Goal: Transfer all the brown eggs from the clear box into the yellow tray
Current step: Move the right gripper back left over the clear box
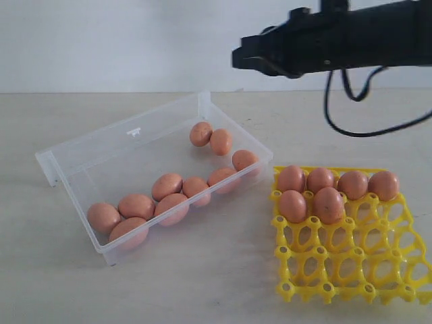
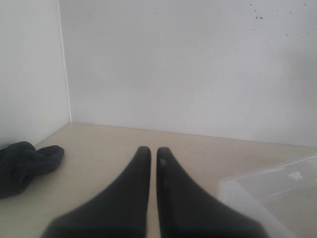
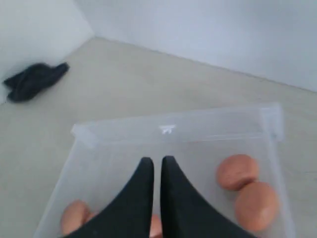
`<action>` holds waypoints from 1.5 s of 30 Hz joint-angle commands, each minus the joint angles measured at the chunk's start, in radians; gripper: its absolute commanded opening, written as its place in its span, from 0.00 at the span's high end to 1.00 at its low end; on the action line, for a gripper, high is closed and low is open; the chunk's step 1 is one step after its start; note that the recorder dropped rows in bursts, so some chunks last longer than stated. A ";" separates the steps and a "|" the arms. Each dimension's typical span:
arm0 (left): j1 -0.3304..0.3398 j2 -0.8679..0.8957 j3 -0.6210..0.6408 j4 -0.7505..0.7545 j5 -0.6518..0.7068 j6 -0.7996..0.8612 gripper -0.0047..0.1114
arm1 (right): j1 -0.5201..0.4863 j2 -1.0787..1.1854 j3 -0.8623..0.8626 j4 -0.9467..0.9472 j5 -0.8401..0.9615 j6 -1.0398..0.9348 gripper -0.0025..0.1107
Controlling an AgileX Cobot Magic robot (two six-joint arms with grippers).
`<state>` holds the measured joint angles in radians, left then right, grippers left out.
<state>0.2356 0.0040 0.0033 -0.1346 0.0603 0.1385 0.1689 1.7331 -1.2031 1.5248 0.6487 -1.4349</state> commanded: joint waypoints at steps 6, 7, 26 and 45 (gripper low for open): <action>-0.001 -0.004 -0.003 0.000 -0.007 0.002 0.92 | 0.267 0.268 -0.205 -0.743 0.096 0.305 0.98; -0.001 -0.004 -0.003 0.000 -0.007 0.002 0.92 | 0.288 0.281 -0.205 -0.764 0.091 0.297 0.98; -0.001 -0.004 -0.003 0.000 -0.007 0.002 0.92 | 0.378 0.302 -0.205 -0.722 -0.413 0.643 0.48; -0.001 -0.004 -0.003 0.000 -0.007 0.002 0.92 | 0.234 0.290 -0.205 -0.828 -0.366 0.778 0.59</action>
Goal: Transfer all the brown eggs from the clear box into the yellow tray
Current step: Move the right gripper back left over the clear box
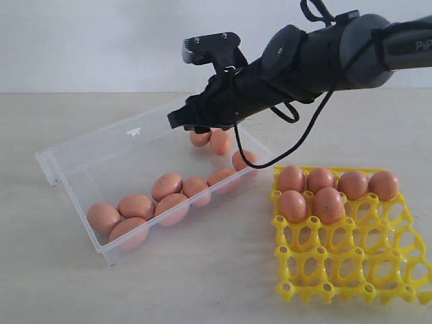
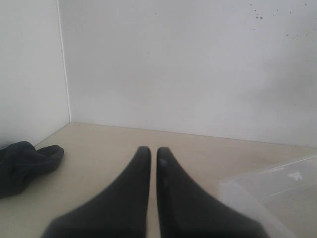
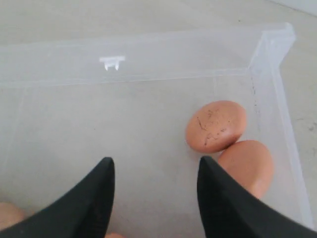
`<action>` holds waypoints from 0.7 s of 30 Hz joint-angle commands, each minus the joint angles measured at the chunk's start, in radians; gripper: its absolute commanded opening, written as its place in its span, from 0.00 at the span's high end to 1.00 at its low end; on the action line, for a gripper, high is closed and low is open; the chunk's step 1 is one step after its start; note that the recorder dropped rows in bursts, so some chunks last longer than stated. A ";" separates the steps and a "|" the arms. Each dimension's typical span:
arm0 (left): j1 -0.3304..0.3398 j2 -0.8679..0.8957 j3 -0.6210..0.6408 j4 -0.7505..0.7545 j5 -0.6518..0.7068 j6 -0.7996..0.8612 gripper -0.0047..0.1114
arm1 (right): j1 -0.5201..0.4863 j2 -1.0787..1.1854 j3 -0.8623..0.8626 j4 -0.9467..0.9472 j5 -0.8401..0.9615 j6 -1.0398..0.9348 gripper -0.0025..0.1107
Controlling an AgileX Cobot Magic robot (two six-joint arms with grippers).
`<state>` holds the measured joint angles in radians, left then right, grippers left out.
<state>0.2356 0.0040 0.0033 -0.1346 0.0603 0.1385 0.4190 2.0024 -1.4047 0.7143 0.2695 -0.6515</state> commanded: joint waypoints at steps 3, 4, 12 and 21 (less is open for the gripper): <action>-0.001 -0.004 -0.003 0.000 -0.007 0.002 0.92 | -0.016 0.047 -0.003 -0.017 -0.041 -0.007 0.56; -0.001 -0.004 -0.003 0.000 -0.007 0.002 0.92 | -0.016 0.052 -0.003 -0.017 -0.055 -0.005 0.53; -0.001 -0.004 -0.003 0.000 -0.007 0.002 0.92 | -0.016 0.103 -0.003 -0.017 -0.177 -0.009 0.45; -0.001 -0.004 -0.003 0.000 -0.007 0.002 0.92 | -0.004 0.117 -0.005 -0.017 -0.171 -0.011 0.45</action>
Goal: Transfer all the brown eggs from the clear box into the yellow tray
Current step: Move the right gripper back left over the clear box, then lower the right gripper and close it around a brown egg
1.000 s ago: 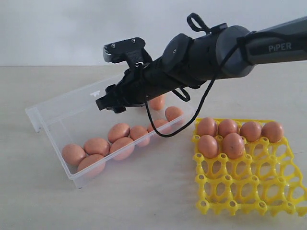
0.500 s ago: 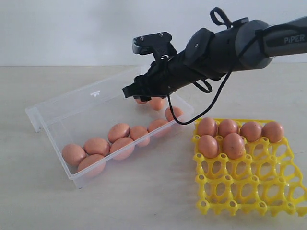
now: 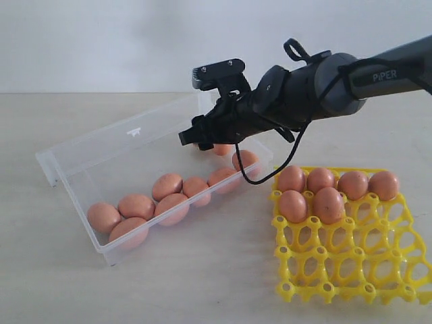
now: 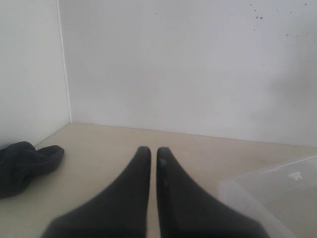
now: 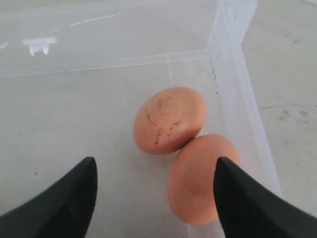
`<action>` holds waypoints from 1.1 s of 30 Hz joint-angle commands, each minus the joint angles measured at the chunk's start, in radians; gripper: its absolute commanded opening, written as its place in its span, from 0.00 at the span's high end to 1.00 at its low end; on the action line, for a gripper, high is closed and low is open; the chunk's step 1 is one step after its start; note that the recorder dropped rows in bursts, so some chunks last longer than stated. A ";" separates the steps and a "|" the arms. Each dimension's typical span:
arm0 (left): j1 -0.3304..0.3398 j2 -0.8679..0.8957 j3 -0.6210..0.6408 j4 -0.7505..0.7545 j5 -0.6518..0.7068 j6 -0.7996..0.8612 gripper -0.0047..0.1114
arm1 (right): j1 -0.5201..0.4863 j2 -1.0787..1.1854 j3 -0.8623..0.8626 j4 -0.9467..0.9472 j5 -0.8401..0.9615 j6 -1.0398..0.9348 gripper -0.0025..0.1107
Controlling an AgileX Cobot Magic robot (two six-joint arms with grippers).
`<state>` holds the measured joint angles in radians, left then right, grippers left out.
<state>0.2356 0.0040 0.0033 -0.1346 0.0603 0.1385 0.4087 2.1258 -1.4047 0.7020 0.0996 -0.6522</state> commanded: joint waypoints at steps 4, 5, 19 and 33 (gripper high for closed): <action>-0.001 -0.004 -0.003 0.000 -0.007 0.002 0.92 | 0.028 -0.023 -0.008 -0.005 -0.014 -0.066 0.45; -0.001 -0.004 -0.003 0.000 -0.007 0.002 0.92 | 0.031 -0.023 -0.015 -0.005 -0.013 -0.083 0.45; -0.001 -0.004 -0.003 0.000 -0.010 0.002 0.92 | 0.101 0.039 -0.035 0.029 -0.122 -0.234 0.45; -0.001 -0.004 -0.003 0.000 -0.010 0.002 0.92 | 0.101 0.115 -0.035 0.035 -0.047 -0.165 0.45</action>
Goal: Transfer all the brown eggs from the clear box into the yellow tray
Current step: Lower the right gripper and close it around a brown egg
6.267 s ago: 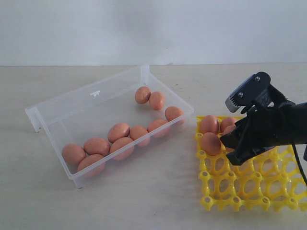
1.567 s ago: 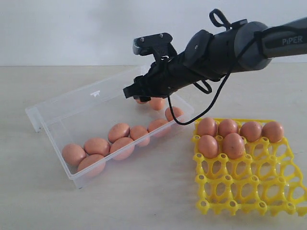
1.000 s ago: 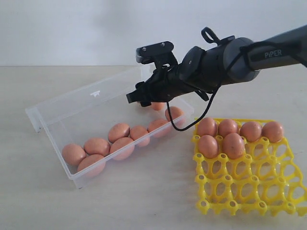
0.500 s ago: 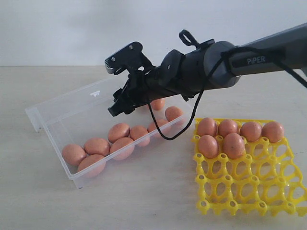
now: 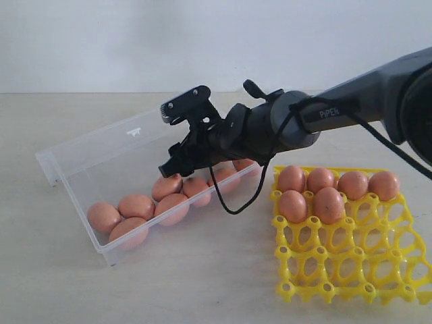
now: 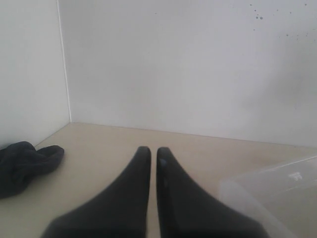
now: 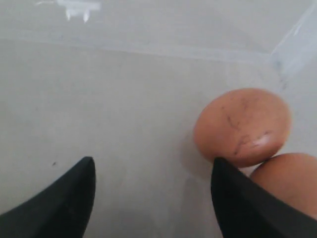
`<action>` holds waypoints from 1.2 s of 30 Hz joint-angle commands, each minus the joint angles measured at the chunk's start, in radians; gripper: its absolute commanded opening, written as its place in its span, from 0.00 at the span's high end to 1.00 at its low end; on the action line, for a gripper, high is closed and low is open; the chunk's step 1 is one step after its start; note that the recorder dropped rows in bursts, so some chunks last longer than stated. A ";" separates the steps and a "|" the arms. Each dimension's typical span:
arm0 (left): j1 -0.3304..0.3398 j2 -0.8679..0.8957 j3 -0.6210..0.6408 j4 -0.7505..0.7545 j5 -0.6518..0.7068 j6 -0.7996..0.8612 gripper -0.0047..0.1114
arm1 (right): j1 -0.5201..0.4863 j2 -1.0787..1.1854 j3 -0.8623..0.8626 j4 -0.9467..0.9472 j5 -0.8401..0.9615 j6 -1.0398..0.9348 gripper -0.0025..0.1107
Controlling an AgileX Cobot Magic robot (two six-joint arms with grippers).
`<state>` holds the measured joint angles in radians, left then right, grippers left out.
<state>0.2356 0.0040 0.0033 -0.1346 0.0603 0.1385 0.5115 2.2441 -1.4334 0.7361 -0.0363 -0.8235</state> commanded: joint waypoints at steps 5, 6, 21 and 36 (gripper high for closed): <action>-0.001 -0.004 -0.003 0.000 -0.008 0.002 0.92 | -0.002 -0.025 -0.006 -0.002 0.189 0.003 0.45; -0.001 -0.004 -0.003 0.000 -0.008 0.002 0.92 | -0.002 -0.036 -0.006 -0.002 0.203 0.003 0.45; -0.001 -0.004 -0.003 0.000 -0.008 0.002 0.92 | -0.002 -0.179 -0.006 -0.075 0.621 -0.280 0.45; -0.001 -0.004 -0.003 0.000 -0.008 0.002 0.92 | -0.002 -0.118 -0.006 0.043 0.450 -0.731 0.45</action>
<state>0.2356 0.0040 0.0033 -0.1346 0.0603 0.1385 0.5097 2.1239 -1.4373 0.7673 0.4087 -1.5326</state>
